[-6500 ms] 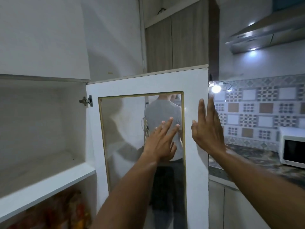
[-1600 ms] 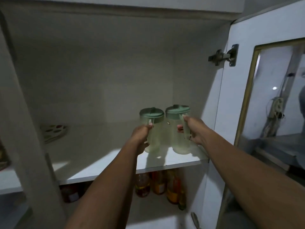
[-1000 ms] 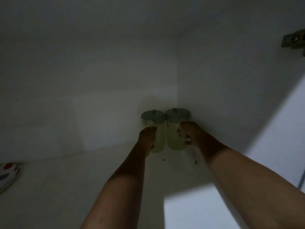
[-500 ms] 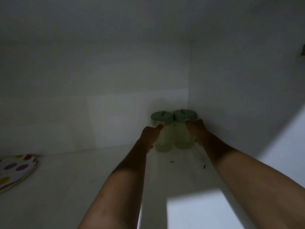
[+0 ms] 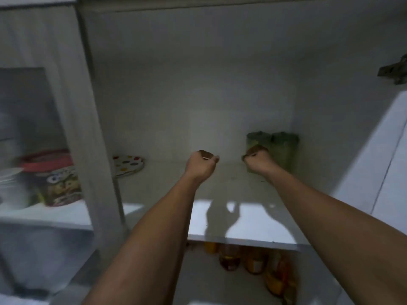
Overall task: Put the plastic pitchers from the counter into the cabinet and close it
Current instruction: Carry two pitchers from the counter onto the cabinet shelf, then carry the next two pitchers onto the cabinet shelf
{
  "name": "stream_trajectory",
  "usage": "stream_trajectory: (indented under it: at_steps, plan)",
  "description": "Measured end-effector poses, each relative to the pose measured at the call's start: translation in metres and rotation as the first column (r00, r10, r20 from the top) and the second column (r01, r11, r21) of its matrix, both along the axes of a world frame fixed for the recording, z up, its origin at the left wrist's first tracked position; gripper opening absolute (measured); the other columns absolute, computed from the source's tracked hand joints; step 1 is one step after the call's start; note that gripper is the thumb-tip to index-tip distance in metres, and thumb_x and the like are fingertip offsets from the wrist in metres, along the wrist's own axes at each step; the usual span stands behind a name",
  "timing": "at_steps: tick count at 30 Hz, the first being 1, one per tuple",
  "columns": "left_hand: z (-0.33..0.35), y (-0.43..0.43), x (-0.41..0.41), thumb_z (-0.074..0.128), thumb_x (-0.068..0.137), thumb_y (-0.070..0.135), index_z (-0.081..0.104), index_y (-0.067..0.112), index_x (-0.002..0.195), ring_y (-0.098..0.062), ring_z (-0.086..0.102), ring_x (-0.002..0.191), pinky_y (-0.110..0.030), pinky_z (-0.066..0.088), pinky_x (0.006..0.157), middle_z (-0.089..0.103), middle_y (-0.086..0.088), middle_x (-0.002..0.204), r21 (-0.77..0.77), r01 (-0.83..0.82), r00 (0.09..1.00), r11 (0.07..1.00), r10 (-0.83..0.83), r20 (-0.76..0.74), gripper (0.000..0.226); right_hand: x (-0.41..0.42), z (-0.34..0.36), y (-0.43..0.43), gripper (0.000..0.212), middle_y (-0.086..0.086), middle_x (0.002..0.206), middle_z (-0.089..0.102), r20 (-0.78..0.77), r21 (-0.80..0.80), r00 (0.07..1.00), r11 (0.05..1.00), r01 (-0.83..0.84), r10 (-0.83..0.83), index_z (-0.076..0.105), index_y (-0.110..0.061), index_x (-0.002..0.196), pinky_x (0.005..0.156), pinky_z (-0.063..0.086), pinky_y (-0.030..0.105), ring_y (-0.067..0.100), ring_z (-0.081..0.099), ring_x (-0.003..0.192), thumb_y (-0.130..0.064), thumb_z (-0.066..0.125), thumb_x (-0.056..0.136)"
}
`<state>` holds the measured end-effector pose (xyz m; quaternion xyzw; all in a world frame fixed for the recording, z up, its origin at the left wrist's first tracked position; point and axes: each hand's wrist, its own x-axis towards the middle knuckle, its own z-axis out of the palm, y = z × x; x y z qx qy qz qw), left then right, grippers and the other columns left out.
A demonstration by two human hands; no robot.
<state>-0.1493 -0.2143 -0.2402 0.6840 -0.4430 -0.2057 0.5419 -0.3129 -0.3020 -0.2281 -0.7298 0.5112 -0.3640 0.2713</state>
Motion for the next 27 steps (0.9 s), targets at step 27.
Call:
stream_trajectory:
  at_steps: [27]
  plan:
    - [-0.115,0.822,0.410,0.065,0.092,0.030,0.065,0.008,0.090,-0.026,0.052,0.069,-0.032,0.036,0.057,0.059,-0.016,0.086,0.375,-0.825,0.413,0.422,0.904,-0.110,0.023,0.557,-0.126,0.666,0.016,0.009,0.086,0.066,-0.013,0.271,0.367,0.357,-0.894,0.930,0.066,-0.009,0.088,0.066,0.045,0.033,0.023,0.056,0.075,-0.025,0.063,0.085]
